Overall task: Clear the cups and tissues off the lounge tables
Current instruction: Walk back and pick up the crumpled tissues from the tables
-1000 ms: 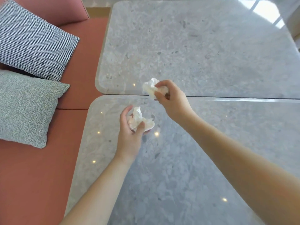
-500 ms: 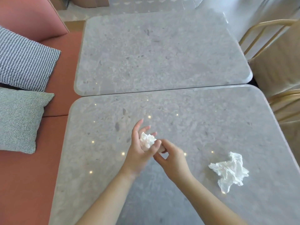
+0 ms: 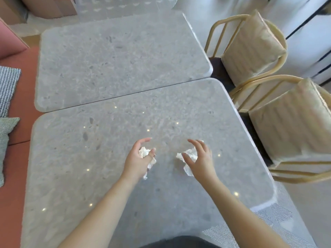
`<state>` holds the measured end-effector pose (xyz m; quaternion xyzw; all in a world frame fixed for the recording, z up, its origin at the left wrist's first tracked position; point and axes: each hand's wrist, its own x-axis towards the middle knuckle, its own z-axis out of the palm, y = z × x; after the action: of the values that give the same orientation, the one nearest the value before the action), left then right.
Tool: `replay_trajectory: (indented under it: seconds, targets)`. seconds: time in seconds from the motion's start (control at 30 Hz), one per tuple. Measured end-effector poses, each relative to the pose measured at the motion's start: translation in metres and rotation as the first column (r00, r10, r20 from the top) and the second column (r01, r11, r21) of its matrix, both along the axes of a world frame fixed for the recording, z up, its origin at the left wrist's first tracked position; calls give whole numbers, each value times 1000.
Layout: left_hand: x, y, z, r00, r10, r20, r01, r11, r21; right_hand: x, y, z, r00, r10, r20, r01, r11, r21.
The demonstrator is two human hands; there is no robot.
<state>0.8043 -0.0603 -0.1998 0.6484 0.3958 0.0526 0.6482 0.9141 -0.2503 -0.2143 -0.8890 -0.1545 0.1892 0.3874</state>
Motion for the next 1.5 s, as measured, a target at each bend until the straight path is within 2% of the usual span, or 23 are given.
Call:
replay_trajectory:
  seconds: [0.1, 0.2, 0.3, 0.37, 0.5, 0.57, 0.63, 0.73, 0.87, 0.93, 1.03, 1.17, 1.23, 1.4, 1.5]
  targets:
    - [1, -11, 3, 995, -62, -81, 67, 995, 67, 17, -17, -21, 998, -19, -58, 3, 961, -276]
    - [1, -20, 3, 993, -29, -111, 36, 997, 63, 21, -24, -37, 996, 41, -82, -68, 932, -357]
    - [2, -28, 2, 994, 15, -106, -7, 997, 75, 20, -25, -43, 994, 107, -34, -111, 906, -408]
    - [4, -35, 1, 992, -14, -129, 27, 995, 97, 19, -25, -43, 991, 134, -15, -129, 903, -410]
    - [8, -50, -1, 988, -49, -144, 71, 985, 154, 21, -27, -38, 972, 112, -208, -165, 953, -255]
    - [11, -57, -1, 993, -69, -100, 85, 983, 164, 20, -27, -31, 947, 29, -319, -59, 995, -85]
    - [12, -62, -1, 990, -106, -95, 120, 979, 163, 17, -27, -22, 916, -53, -398, 82, 995, 55]
    - [12, -67, 6, 985, -153, -73, 162, 978, 129, 12, -30, -8, 880, -113, -461, 206, 966, 155]
    - [12, -69, 25, 981, -189, -32, 192, 973, 125, -3, -28, 19, 851, -24, -525, 245, 902, 357]
    - [13, -77, 38, 983, -185, 22, 184, 983, 24, -15, -26, 33, 851, 51, -522, 218, 871, 440]
    - [12, -89, 56, 970, -208, 129, 229, 958, -174, -34, -22, 51, 857, 133, -497, 158, 851, 501]
    - [2, -81, 64, 943, -257, 213, 304, 923, -236, -48, -24, 69, 867, 130, -481, 167, 833, 527]
    - [-6, -82, 66, 925, -293, 244, 350, 906, -240, -53, -27, 76, 872, 115, -475, 165, 846, 508]
    - [-29, -84, 68, 913, -268, 308, 332, 926, -178, -71, -43, 87, 850, 222, -478, 98, 825, 556]
    - [-46, -77, 69, 925, -248, 289, 300, 942, -151, -91, -57, 91, 834, 245, -494, 104, 810, 577]
